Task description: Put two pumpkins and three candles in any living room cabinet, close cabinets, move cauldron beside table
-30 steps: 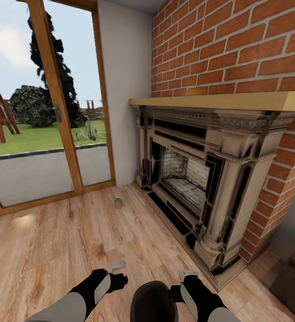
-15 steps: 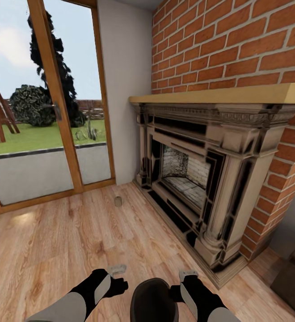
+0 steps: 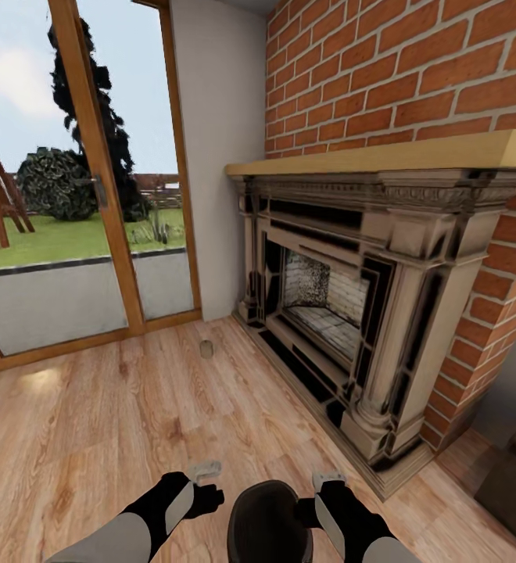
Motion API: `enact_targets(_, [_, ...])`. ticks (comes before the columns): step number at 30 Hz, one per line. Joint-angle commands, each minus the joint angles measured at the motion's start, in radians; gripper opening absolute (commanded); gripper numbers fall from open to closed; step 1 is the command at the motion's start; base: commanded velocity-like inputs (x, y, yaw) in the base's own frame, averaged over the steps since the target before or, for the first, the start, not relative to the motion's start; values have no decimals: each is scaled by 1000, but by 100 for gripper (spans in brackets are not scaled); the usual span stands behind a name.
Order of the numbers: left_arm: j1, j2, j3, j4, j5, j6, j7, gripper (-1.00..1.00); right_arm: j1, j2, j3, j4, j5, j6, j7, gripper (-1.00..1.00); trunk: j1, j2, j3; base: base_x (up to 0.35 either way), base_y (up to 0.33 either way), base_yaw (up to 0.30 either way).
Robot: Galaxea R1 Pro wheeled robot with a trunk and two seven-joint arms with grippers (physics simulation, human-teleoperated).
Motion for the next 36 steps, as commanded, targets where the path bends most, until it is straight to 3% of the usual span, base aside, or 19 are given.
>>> enact_targets(1, [0,0,-1,-2,10,2,7,100,0,0,1,-2,-1,6,-4,100,4,-8,-4,0,0,0])
enact_targets(17, [13,0,-23,103,5,-111,7,100,-1,0,1,-2,-1,6,-4,100,65,-120,-54,0,0,0])
enact_targets(30, [28,-1,-53,110,5,-122,7,100,0,0,1,-2,-2,6,-4,100,115,-211,-95,0,0,0])
enact_targets(36, [28,-2,-71,110,1,-165,7,100,0,1,1,-2,-2,6,-4,100,138,-253,-114,0,0,0])
